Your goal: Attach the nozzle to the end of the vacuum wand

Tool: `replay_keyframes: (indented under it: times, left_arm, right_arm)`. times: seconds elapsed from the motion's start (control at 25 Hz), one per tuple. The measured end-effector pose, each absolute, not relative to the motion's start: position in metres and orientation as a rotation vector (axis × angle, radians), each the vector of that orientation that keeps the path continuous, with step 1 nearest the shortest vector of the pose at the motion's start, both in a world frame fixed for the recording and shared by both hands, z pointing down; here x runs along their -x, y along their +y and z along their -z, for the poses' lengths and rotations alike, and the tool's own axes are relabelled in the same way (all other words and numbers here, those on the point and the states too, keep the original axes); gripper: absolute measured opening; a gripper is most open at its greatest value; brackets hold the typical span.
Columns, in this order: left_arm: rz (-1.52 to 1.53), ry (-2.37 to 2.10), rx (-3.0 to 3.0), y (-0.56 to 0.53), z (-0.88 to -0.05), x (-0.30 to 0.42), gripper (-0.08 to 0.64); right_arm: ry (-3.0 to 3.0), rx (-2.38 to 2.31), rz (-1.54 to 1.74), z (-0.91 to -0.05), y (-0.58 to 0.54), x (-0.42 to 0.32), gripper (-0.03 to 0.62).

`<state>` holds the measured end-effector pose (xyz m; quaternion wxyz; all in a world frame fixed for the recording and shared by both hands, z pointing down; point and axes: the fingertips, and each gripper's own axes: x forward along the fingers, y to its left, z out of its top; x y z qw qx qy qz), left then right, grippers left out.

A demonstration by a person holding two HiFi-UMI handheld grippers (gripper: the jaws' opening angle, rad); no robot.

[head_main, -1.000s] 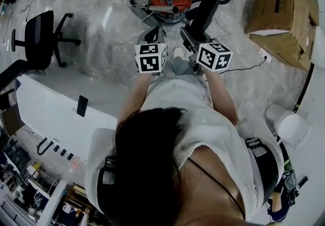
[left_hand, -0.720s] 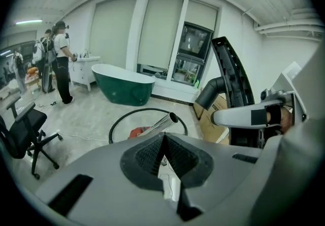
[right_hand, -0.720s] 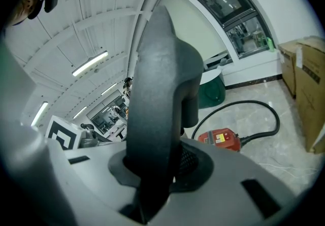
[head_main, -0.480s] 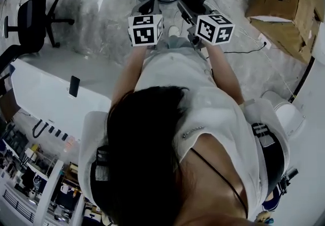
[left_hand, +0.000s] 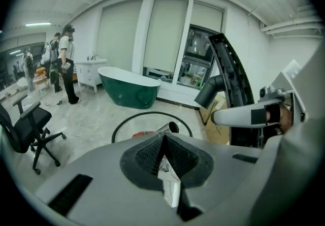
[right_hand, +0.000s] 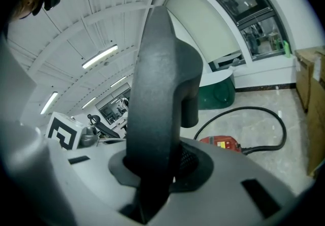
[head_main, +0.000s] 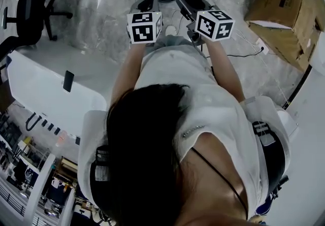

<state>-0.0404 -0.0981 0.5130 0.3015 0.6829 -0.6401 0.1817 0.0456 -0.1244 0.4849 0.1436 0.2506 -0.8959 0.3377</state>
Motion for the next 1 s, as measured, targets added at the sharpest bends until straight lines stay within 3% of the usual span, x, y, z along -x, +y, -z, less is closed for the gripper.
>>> replay_keyframes:
  times: [0.48,0.76,1.0]
  left_arm:
    - [-0.607,-1.655,-1.885,-0.106,-0.524,0.042,0.009]
    - [-0.723,-1.554,-1.911,-0.110,-0.546,0.050,0.186]
    - [-0.883,-1.461,-2.019,-0.122,-0.566,0.047,0.245]
  right_arm:
    - [-2.566,-0.683,-1.006,-0.490,-0.135,-0.040,0.087]
    - [-2.536,-0.698,-1.052,-0.496,-0.140,-0.035,0.087]
    - [-2.533,-0.731,-1.091,-0.494,-0.146,-0.038,0.087]
